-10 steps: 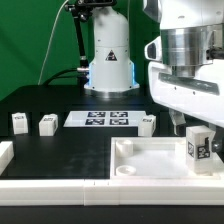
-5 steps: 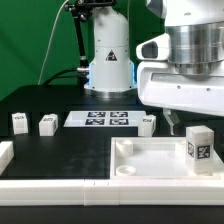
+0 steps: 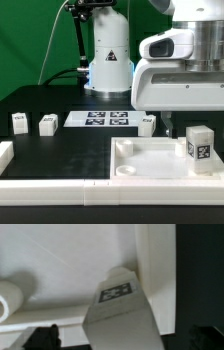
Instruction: Assemble one leg
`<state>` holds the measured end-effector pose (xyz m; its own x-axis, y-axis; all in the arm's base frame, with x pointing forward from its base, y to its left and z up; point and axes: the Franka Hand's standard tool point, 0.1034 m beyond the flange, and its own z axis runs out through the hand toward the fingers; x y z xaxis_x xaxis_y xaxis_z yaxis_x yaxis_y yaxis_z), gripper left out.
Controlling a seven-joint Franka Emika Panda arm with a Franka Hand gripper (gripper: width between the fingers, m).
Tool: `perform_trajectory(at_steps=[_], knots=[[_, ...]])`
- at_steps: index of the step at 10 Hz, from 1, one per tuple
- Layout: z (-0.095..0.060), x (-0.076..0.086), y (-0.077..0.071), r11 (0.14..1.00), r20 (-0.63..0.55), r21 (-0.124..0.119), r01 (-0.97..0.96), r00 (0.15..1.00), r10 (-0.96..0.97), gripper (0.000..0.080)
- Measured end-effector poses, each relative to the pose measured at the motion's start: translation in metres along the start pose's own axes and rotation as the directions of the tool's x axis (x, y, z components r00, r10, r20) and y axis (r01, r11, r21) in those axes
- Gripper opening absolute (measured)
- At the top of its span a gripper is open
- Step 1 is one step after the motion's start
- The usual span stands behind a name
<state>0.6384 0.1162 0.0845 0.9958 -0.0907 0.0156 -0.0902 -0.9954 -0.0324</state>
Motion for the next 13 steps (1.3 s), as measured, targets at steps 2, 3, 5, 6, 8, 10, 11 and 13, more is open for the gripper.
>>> perform_trajectory(at_steps=[2, 3, 5, 6, 8, 10, 11, 13], knots=[[0.0005, 0.0007, 0.0015, 0.993, -0.006, -0.001, 0.116, 0.993, -0.116, 0.0649], [0.0006, 0.0007, 0.0015, 0.994, -0.006, -0.001, 0.113, 0.994, -0.113, 0.0518], [0.0005, 0.0006, 0.0011, 0.997, -0.006, 0.000, 0.078, 0.997, -0.078, 0.0290], [0.0005, 0.0006, 0.0012, 0.997, -0.006, 0.000, 0.077, 0.997, -0.077, 0.0290], [0.0007, -0.0001, -0.0010, 0.997, -0.003, 0.010, -0.079, 0.997, 0.079, 0.0291], [0.0012, -0.0021, -0.0029, 0.951, -0.003, 0.012, -0.309, 0.951, 0.309, 0.0291], [0.0013, -0.0031, -0.0028, 0.906, -0.009, 0.017, -0.423, 0.906, 0.423, 0.0291], [0.0019, -0.0032, -0.0020, 0.756, 0.005, 0.029, -0.654, 0.756, 0.654, 0.0291]])
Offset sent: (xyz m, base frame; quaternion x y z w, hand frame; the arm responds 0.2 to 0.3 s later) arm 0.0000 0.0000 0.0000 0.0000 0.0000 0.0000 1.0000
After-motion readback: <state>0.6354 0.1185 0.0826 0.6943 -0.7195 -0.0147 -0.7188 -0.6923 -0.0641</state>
